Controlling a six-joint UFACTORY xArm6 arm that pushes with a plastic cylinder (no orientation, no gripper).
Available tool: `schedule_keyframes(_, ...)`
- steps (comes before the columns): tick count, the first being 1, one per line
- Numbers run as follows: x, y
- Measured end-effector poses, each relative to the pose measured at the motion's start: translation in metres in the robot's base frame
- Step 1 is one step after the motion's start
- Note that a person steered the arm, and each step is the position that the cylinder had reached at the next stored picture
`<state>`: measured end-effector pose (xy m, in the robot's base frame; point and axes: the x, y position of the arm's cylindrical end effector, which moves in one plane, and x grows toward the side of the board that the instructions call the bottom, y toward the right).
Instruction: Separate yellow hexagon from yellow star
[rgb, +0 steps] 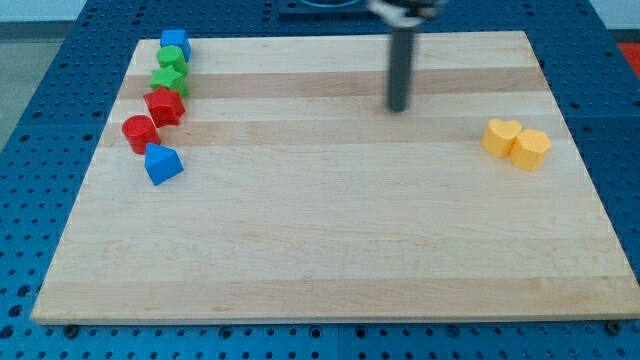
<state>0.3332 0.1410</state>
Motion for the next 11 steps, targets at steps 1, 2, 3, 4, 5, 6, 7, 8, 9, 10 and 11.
schedule_keyframes(1, -0.001, 0.124)
schedule_keyframes(2, 0.026, 0.190)
schedule_keyframes(3, 0.065, 0.180)
schedule_keyframes(4, 0.080, 0.123)
schedule_keyframes(5, 0.114, 0.084)
schedule_keyframes(6, 0.136, 0.051)
schedule_keyframes(7, 0.168, 0.017)
schedule_keyframes(8, 0.177, -0.028)
schedule_keyframes(9, 0.170, -0.044)
schedule_keyframes(10, 0.147, -0.043)
schedule_keyframes(11, 0.126, -0.043)
